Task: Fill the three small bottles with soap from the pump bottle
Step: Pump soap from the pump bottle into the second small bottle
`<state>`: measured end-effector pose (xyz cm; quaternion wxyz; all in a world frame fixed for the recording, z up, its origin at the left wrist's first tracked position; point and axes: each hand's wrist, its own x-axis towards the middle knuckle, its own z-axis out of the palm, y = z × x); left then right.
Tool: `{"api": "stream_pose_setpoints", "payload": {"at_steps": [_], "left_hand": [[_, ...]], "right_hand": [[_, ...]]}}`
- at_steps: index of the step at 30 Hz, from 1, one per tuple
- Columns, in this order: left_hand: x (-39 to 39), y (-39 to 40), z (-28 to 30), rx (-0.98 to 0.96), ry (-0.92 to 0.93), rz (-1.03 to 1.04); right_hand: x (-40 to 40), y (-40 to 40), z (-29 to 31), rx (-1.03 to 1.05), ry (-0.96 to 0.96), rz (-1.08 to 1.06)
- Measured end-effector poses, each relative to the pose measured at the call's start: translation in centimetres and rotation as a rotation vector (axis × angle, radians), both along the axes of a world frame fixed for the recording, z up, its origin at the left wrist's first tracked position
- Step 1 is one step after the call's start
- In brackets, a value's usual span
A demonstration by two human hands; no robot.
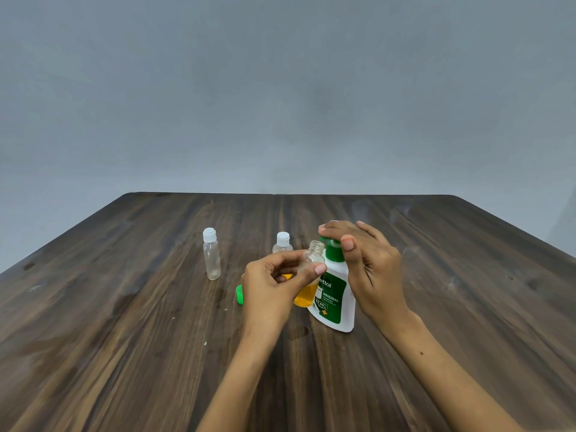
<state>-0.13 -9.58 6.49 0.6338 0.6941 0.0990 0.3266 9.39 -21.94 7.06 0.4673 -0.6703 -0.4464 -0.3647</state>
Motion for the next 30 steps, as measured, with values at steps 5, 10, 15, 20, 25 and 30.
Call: {"api": "stream_pose_setpoints", "payload": {"at_steps": [5, 10, 15, 20, 25, 30], "left_hand": [[-0.04, 0.22, -0.18, 0.006, 0.017, 0.010], [-0.21, 0.00, -0.25, 0.016, 0.014, 0.001], [-0.24, -0.10, -0.17, 0.015, 0.014, -0.005], [-0.28, -0.01, -0.14, 0.018, 0.004, -0.009], [-0.18, -0.06, -0.29, 0.000, 0.012, -0.008], [-0.07, 0.05, -0.24, 0.006, 0.010, -0.007]], "right_hand": [[0.10, 0.05, 0.37, -0.024, 0.003, -0.014], [-0.08, 0.02, -0.06, 0.003, 0.010, 0.011], [0.15, -0.10, 0.14, -0.032, 0.004, -0.001], [0.11, -0.12, 0.11, -0.030, 0.017, 0.010], [0.19, -0.14, -0.11, -0.031, 0.021, 0.005], [0.33, -0.23, 0.12, -0.049, 0.022, 0.011]]}}
